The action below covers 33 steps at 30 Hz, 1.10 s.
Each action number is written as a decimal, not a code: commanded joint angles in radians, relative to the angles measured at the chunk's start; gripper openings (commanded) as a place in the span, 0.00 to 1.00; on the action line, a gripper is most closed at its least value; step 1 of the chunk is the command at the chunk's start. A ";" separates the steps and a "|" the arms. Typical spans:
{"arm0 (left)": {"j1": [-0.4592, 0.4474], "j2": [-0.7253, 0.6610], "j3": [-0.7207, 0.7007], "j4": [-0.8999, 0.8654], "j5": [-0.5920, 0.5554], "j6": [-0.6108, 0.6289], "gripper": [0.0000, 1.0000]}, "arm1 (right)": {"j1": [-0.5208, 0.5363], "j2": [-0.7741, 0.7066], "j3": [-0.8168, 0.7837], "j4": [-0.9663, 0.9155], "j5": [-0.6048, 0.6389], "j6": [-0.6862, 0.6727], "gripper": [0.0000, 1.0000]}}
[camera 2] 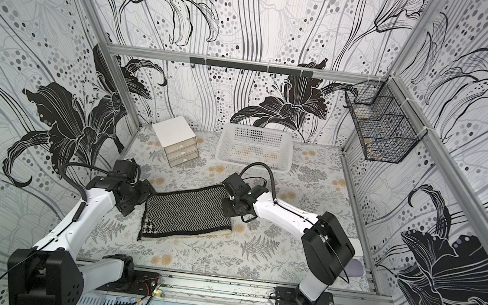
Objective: Roll up the scarf and place it into the basket
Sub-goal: Fold the scarf at the center of the board.
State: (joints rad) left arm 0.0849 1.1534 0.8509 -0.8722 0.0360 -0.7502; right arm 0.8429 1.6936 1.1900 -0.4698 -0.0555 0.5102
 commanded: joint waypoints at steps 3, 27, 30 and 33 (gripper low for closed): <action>-0.148 -0.002 0.037 0.154 0.071 -0.005 0.85 | 0.007 0.114 -0.017 0.095 -0.132 0.008 0.00; -0.646 0.887 0.467 0.717 0.340 -0.176 0.00 | -0.027 -0.076 -0.265 -0.029 0.056 -0.004 0.00; -0.656 0.934 0.488 0.717 0.345 -0.181 0.00 | -0.027 -0.119 -0.293 -0.018 0.060 0.006 0.00; -0.656 0.951 0.478 0.742 0.345 -0.184 0.00 | -0.028 -0.206 -0.341 0.015 0.108 0.030 0.00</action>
State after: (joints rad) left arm -0.5655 2.0914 1.3178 -0.1768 0.3672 -0.9211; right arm 0.8200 1.5658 0.8818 -0.4347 -0.0082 0.5289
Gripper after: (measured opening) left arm 0.046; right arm 0.041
